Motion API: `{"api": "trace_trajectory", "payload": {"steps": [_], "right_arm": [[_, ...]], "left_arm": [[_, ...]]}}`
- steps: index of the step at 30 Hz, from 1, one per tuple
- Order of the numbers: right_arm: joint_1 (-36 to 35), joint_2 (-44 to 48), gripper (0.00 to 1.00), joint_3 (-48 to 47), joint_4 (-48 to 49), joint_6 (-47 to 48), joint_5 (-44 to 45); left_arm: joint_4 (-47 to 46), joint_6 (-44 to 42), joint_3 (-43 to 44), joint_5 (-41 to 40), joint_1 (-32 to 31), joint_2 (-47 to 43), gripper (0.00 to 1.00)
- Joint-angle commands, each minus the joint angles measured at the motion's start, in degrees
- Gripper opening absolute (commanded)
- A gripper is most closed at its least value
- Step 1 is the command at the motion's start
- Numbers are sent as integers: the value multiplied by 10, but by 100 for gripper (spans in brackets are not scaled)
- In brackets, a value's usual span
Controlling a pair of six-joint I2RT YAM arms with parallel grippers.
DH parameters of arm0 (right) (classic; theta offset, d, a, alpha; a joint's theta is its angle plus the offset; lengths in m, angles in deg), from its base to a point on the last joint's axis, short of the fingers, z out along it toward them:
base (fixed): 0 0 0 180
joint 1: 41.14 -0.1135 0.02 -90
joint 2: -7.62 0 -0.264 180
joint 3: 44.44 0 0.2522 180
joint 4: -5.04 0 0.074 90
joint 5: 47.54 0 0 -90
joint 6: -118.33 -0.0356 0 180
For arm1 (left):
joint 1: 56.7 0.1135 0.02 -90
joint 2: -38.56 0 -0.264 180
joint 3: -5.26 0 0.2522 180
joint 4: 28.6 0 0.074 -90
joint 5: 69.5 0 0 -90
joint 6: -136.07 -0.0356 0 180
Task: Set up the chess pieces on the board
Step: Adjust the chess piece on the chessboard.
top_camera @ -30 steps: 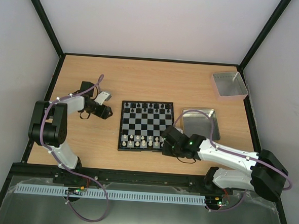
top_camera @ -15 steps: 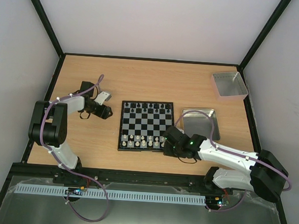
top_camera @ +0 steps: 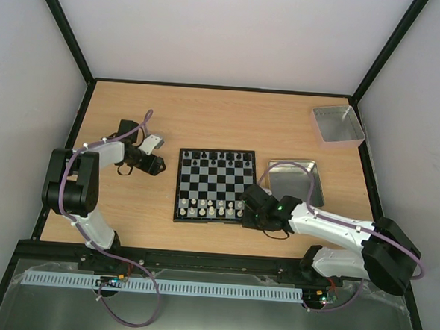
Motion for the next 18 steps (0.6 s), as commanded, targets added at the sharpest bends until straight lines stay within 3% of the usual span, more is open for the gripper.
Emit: {"api": "trace_trajectory", "payload": {"steps": [1,18], "right_arm": [[8,-6,2,-8,5,13,14],[19,-11,2,-21,2,27,6]], "left_arm": [[64,10,-32,-41,1,40,77],[64,10,-31,-41,1,43,77]]}}
